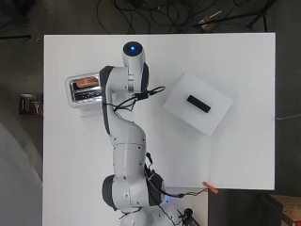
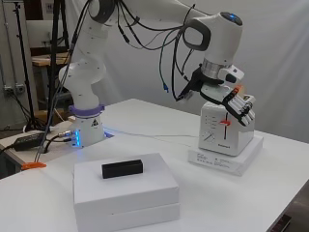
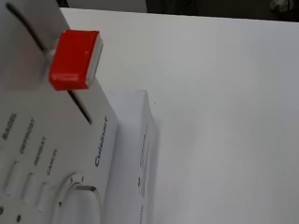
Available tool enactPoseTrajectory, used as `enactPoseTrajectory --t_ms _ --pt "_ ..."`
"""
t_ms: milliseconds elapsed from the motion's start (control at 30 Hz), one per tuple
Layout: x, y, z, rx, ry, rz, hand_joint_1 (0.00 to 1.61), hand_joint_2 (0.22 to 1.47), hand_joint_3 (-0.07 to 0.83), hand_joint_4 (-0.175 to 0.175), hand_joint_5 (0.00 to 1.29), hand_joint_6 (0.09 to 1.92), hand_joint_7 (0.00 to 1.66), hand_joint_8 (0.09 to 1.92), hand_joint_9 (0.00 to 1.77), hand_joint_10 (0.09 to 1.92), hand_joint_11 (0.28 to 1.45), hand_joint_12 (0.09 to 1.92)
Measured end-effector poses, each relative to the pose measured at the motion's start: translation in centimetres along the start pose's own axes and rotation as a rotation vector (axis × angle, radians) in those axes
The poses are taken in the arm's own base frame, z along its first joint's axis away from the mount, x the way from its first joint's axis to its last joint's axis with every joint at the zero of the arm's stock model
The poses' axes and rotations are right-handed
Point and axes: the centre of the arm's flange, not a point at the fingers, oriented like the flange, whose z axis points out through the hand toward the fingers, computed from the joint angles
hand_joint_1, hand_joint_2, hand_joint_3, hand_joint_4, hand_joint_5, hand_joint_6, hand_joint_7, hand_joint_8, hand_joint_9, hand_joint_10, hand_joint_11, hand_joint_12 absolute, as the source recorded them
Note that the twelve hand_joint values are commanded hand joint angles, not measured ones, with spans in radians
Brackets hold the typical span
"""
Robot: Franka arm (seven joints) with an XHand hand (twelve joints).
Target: Teleoperate dual arm-hand system to toast a bread
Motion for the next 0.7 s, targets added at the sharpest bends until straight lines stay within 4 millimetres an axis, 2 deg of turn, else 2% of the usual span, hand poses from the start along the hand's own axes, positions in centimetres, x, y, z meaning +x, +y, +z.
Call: enactPoseTrajectory --t_ms 200,300,433,600,700 --pt "-1.0 2.4 2.5 0.013 -0.025 0.082 0.0 1.1 -0.014 0.023 0.37 0.09 0.32 0.09 0.4 0.09 0.42 0.09" --pt "-1.6 4.3 5.2 0.073 0.003 0.072 0.0 1.08 -0.017 0.027 0.38 0.09 0.3 0.09 0.39 0.09 0.43 0.09" --pt "-1.6 4.8 7.1 0.109 0.028 0.081 0.0 1.09 -0.006 0.039 0.42 0.09 0.29 0.09 0.4 0.09 0.44 0.09" --pt "-0.9 4.5 6.6 0.098 0.023 0.068 0.0 1.08 -0.007 0.047 0.46 0.09 0.28 0.09 0.38 0.09 0.44 0.09" --pt "-0.6 4.1 5.6 0.087 0.024 0.037 0.0 1.08 -0.005 0.032 0.47 0.09 0.28 0.09 0.37 0.09 0.44 0.09"
